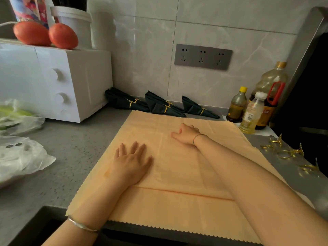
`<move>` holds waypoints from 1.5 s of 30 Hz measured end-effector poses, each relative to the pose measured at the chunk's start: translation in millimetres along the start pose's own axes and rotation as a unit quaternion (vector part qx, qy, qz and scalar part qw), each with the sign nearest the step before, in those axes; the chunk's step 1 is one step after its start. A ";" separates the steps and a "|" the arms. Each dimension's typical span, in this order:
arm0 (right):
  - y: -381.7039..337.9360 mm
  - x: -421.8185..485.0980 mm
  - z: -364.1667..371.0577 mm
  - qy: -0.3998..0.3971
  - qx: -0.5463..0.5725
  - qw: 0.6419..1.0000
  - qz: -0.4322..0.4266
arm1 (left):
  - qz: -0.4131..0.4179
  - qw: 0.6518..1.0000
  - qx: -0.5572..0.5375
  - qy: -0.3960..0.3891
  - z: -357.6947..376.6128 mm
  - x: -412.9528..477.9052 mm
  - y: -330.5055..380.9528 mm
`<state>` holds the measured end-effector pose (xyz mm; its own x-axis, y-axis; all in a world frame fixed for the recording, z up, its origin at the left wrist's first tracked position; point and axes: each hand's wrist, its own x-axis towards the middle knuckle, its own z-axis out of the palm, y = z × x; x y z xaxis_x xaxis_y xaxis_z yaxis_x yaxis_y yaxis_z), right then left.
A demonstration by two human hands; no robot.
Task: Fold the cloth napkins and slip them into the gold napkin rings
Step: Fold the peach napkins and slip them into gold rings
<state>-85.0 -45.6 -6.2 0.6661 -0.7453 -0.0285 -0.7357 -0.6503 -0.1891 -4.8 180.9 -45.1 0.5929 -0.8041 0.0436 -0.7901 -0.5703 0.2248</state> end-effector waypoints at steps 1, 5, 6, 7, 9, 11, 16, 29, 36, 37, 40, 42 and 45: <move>-8.7 2.1 0.0 -0.011 0.004 1.000 -0.002 | -0.002 1.000 -0.001 0.001 0.5 0.2 0.5; -51.9 6.3 5.7 -0.008 0.051 0.997 -0.060 | -0.012 1.000 -0.001 0.000 1.1 2.3 0.6; -64.0 4.6 7.2 0.000 0.070 0.994 -0.082 | -0.019 1.000 -0.004 0.005 2.0 2.5 0.4; -75.6 3.0 8.4 0.007 0.087 0.991 -0.105 | -0.026 0.999 -0.012 0.015 2.7 3.1 -0.5; -91.7 0.5 12.2 0.012 0.120 0.981 -0.153 | -0.029 0.997 -0.055 0.044 4.2 4.5 -1.2; -98.3 -4.5 12.3 0.021 0.145 0.971 -0.187 | -0.020 0.990 -0.119 0.076 5.1 6.5 -1.2; -85.6 -34.7 0.9 0.073 0.146 0.956 -0.245 | -0.032 0.938 -0.307 0.158 0.0 8.4 -10.3; 25.7 -149.5 -11.2 0.028 0.041 0.951 -0.306 | 0.037 0.999 0.000 -0.001 -10.8 -42.6 17.2; 50.3 -181.9 -0.5 0.008 -0.016 0.954 -0.299 | 0.075 0.995 0.058 -0.029 -2.1 -63.8 35.4; 51.7 -184.8 0.9 0.006 -0.017 0.955 -0.295 | 0.076 0.995 0.058 -0.028 -2.2 -64.4 36.3; 54.2 -191.7 3.8 0.004 -0.016 0.958 -0.288 | 0.075 0.995 0.059 -0.028 -3.3 -66.5 39.3; 56.2 -194.1 5.3 0.002 -0.011 0.958 -0.285 | 0.075 0.995 0.055 -0.033 -3.6 -67.6 41.1; 59.8 -197.2 8.9 -0.002 -0.008 0.959 -0.283 | 0.074 0.994 0.053 -0.055 -5.0 -66.5 40.9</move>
<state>-259.3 63.8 -20.6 0.9596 -0.2724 0.0703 -0.2585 -0.9524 -0.1613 -75.8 211.9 -34.0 0.4524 -0.8910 -0.0386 -0.8831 -0.4536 0.1201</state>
